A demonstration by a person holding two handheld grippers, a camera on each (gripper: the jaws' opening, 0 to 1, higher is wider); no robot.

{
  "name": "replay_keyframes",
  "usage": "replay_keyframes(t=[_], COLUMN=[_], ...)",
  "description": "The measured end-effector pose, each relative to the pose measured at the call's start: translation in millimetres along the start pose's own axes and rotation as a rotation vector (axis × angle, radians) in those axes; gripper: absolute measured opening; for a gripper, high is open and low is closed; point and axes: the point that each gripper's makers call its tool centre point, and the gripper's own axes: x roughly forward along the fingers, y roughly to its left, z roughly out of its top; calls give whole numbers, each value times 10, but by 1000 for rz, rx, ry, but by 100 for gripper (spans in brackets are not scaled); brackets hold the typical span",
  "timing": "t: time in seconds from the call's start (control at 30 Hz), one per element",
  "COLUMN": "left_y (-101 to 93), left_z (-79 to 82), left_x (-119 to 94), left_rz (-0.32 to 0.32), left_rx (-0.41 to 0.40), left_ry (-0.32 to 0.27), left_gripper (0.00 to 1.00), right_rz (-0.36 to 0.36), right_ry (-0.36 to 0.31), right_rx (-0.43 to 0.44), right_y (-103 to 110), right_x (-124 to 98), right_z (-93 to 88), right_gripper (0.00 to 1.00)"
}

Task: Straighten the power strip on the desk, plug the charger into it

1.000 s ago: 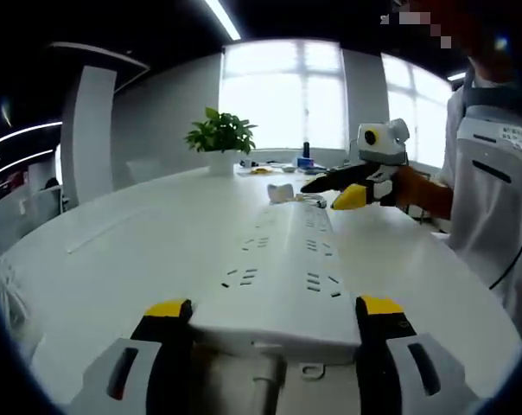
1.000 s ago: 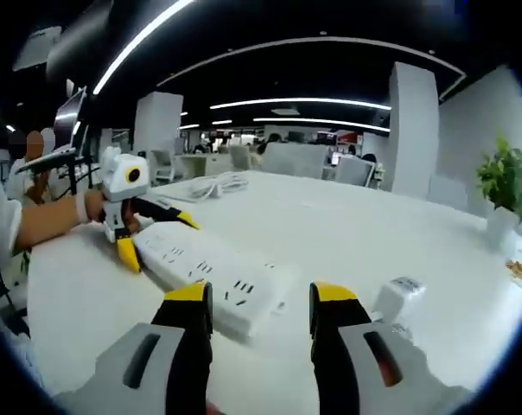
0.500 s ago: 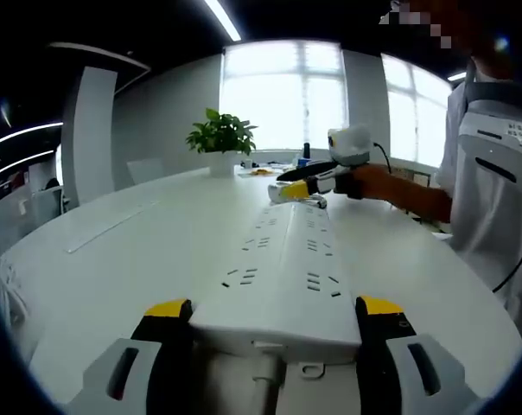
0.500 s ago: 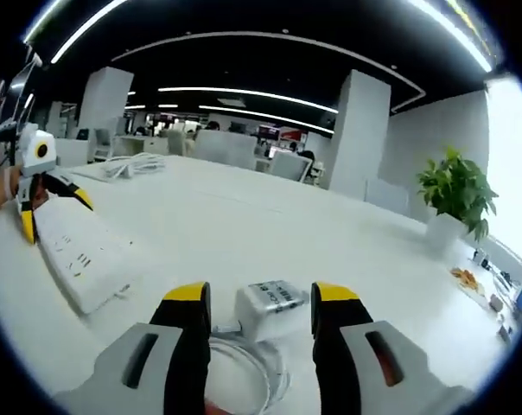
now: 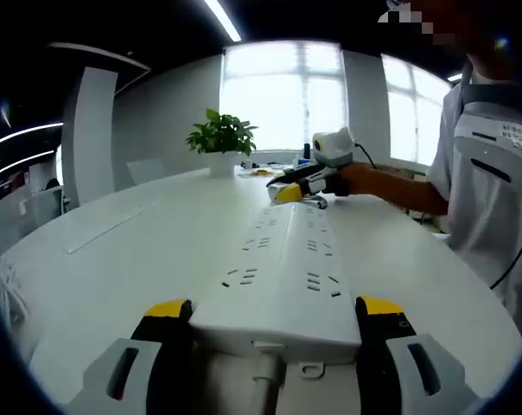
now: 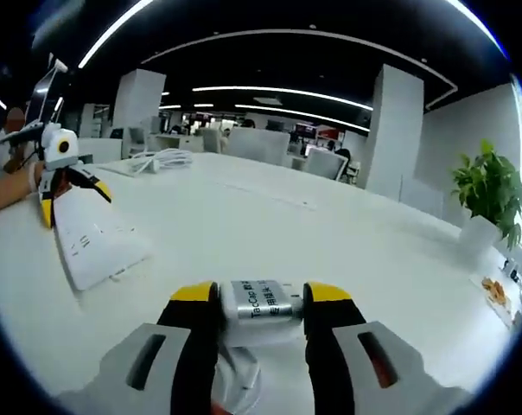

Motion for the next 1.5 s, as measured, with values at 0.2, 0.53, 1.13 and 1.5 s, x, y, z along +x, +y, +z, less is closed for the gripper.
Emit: replay_keyframes(t=[0.2, 0.53, 1.13, 1.5], left_y=[5, 6, -5, -12], left_z=[-10, -36, -28, -17], left_x=[-14, -16, -22, -6], left_rz=[0, 0, 0, 0], left_rx=[0, 0, 0, 0], left_ry=[0, -1, -2, -2], left_gripper=[77, 77, 77, 77], right_rz=[64, 202, 499, 582], right_ry=[-37, -59, -122, -127], right_rx=[13, 27, -64, -92], right_y=[34, 143, 524, 618], right_x=[-9, -48, -135, -209], right_z=[-4, -26, 51, 47], right_gripper=[37, 37, 37, 37])
